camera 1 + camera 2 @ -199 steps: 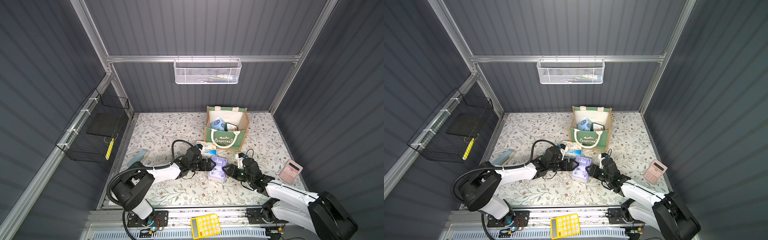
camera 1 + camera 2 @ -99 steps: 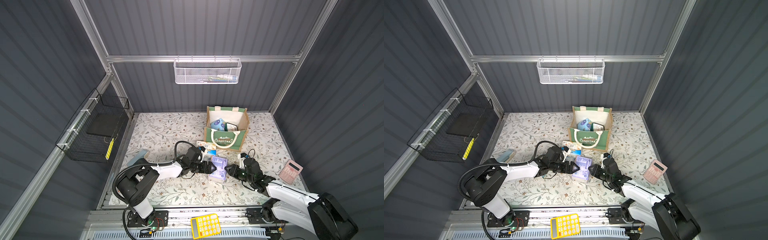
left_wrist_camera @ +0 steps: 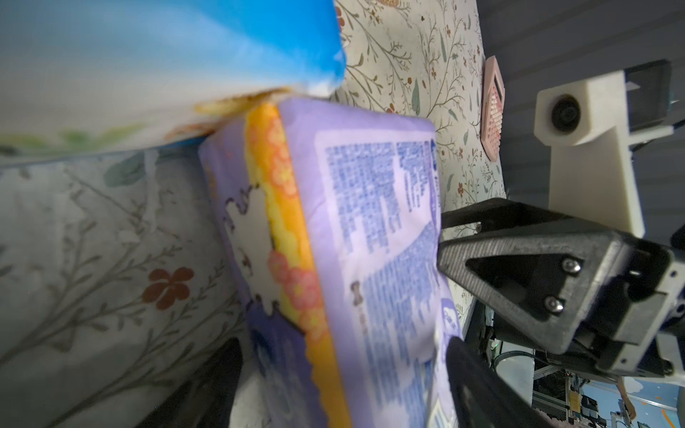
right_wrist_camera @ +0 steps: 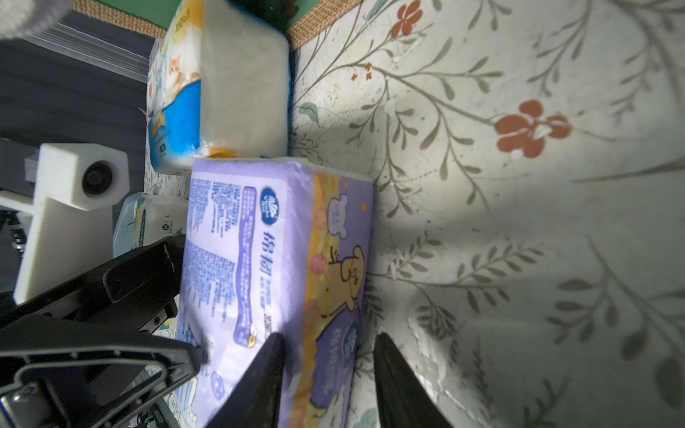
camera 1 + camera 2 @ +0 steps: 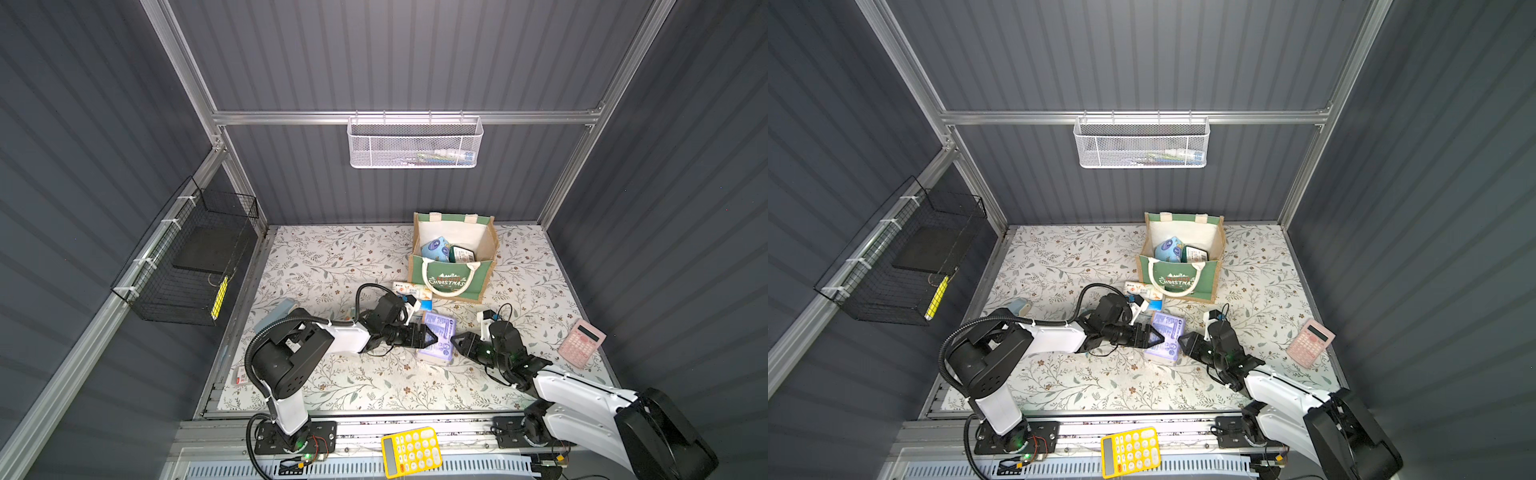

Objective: Put tissues into the canvas bag
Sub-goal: Move the pack of facial tissues to the center of the board, then pick up the pack of facial tissues from the center of the board.

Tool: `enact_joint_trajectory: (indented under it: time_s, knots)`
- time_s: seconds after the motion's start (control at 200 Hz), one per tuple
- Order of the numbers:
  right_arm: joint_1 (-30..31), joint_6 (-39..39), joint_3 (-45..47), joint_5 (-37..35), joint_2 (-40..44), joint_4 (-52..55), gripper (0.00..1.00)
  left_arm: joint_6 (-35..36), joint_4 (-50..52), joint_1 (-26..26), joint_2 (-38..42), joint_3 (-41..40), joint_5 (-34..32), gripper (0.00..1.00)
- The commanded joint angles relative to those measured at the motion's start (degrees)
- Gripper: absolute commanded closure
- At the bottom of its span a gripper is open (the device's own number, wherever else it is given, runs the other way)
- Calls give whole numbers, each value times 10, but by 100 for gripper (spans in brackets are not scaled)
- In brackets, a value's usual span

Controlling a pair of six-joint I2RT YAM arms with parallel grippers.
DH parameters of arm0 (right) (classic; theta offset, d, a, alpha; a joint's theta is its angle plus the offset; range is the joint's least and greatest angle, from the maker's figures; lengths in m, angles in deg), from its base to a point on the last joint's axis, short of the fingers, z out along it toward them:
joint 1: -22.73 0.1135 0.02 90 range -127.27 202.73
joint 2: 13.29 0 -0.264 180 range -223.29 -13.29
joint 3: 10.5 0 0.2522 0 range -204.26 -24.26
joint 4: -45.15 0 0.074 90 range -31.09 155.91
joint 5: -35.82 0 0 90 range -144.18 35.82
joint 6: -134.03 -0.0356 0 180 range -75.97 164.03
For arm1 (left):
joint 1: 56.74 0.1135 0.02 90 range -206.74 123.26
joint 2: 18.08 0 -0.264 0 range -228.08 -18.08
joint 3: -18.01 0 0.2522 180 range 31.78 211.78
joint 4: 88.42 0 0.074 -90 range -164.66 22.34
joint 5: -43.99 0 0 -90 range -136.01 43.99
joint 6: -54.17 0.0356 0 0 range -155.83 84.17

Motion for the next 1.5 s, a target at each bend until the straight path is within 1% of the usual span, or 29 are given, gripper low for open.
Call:
enact_joint_trajectory:
  time_s: [0.0, 0.335, 0.525, 0.595, 0.791, 0.956, 1.121, 1.176, 1.251, 1.391, 1.496]
  knots:
    - [-2, -2, 10, 2, -2, -1, 58, -21, -32, -3, -21, 4, 28, 15]
    - [-2, -4, 15, -1, -3, -16, 58, -80, -135, -4, -42, -19, 59, 22]
    - [-2, -3, 15, 8, -9, -25, 58, -129, -223, -5, -57, -31, 72, 31]
    - [-2, -3, 17, 5, -4, -25, 57, -147, -253, -5, -59, -37, 71, 34]
    - [-1, 4, 16, -8, 28, -7, 53, -155, -267, -5, -44, -45, 63, 42]
    - [-3, 22, 12, -18, 73, 25, 41, -147, -253, -5, -32, -43, 56, 47]
    - [-3, 42, 13, -55, 147, 74, 19, -142, -246, -6, -27, -40, 49, 53]
    - [-3, 48, 14, -66, 177, 90, 10, -143, -246, -5, -26, -39, 46, 54]
    - [-3, 58, 15, -79, 216, 113, 2, -141, -244, -6, -21, -38, 43, 55]
    - [-4, 80, 13, -84, 274, 137, 1, -120, -207, -14, 2, -28, 29, 55]
    - [-3, 93, 8, -79, 299, 140, 1, -99, -163, -21, 29, -20, 10, 56]
